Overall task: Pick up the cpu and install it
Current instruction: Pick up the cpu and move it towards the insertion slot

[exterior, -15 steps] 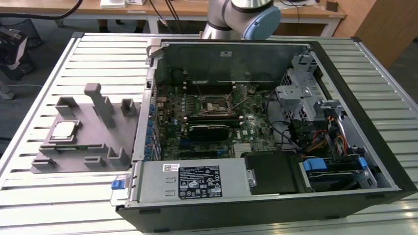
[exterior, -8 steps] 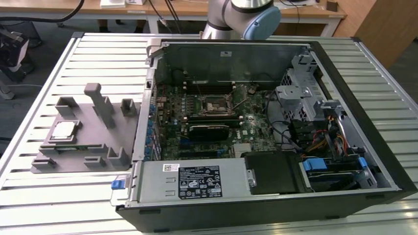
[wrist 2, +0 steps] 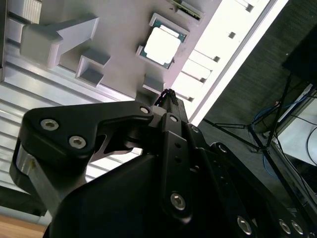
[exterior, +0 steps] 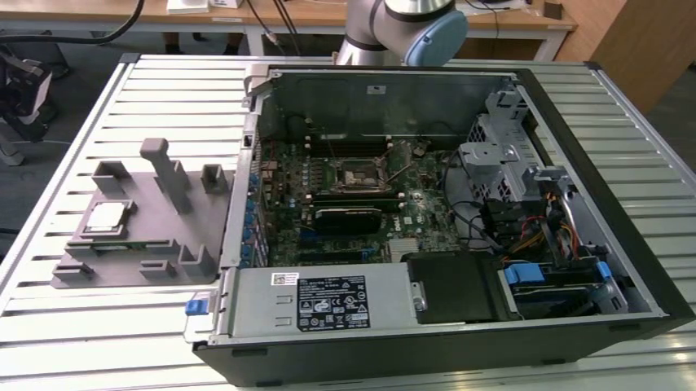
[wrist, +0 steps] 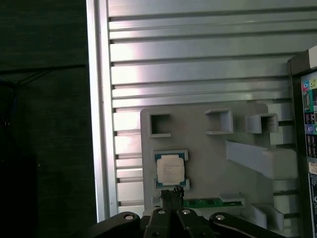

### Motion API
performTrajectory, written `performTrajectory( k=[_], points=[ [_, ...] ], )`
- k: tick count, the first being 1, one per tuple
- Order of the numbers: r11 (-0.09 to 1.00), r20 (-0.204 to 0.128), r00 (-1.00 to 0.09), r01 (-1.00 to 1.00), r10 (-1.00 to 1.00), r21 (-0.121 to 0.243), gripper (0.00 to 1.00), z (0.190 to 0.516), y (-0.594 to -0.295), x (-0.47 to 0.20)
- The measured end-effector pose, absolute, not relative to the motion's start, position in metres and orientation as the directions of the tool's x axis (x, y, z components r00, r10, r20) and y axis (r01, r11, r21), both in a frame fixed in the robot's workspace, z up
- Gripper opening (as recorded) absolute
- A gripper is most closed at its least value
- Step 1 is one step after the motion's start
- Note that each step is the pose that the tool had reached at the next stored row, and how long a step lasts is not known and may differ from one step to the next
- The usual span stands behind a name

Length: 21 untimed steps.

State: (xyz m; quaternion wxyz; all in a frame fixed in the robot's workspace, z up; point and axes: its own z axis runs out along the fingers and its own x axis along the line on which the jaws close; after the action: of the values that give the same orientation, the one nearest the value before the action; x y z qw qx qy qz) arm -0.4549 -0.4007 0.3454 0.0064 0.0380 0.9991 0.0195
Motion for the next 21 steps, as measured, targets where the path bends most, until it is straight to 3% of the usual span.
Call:
performTrajectory(
  k=[5, 17, 19, 21],
  points=[
    [0.996, -0.029, -0.997, 0.075, 0.076, 0.041, 0.11, 0.341, -0.402, -0.455],
    [0.999, -0.03, -0.999, 0.021, 0.022, 0.037, 0.11, 0.33, -0.402, -0.455],
    [0.999, -0.03, -0.999, 0.02, 0.022, 0.037, 0.16, 0.327, -0.402, -0.455],
    [0.999, -0.03, -0.999, 0.021, 0.022, 0.037, 0.29, 0.325, -0.402, -0.455]
  ],
)
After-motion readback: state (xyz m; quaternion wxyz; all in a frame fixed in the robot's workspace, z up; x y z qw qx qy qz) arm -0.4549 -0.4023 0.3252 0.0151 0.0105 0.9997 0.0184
